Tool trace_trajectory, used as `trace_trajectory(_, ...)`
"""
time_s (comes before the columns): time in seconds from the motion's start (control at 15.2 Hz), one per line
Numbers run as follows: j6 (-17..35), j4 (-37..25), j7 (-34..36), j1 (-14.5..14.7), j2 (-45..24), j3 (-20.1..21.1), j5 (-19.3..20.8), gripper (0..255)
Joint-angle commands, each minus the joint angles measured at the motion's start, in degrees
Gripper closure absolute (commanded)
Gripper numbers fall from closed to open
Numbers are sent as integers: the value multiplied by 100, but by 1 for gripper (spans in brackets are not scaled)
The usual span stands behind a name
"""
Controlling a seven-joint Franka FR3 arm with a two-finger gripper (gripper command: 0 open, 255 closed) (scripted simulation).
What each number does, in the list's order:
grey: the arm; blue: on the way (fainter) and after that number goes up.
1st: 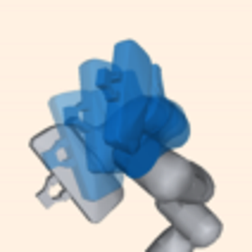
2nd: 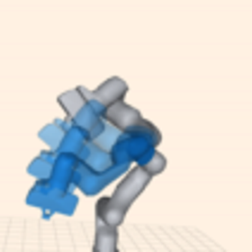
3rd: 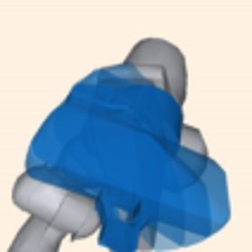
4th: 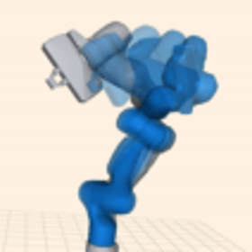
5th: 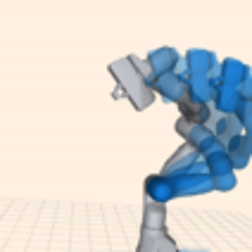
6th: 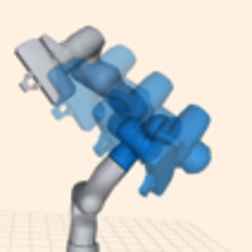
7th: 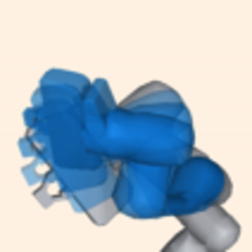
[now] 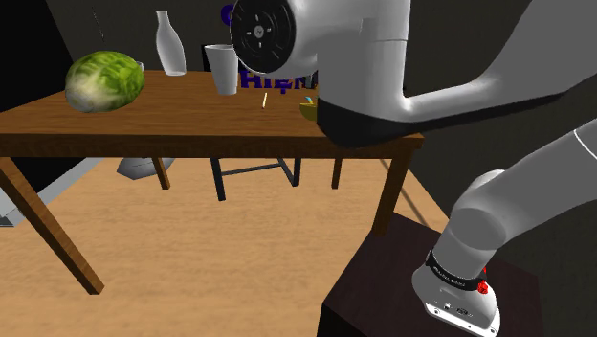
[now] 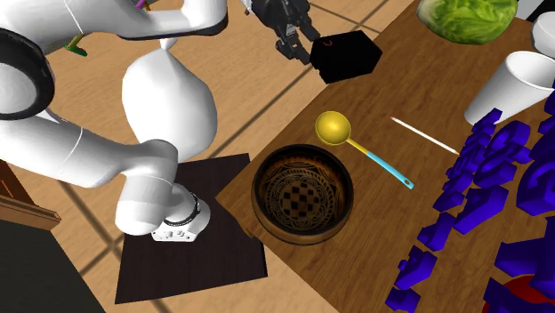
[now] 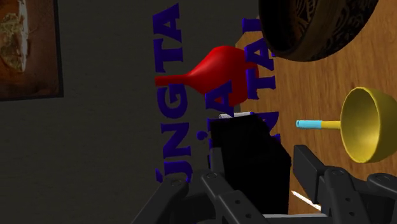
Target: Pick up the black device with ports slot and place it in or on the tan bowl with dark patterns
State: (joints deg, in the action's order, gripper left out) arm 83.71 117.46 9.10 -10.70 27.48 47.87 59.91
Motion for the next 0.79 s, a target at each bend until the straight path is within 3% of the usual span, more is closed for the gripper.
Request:
trace_trajectory(0.0,310,441,-130,247,464,-454,-99,255)
trace_trajectory(0.33,920,1471,-468,749,1503,-1424,-82,255)
trace_trajectory(0.73,1467,2502,-927,1163,2656,-2435,221,255)
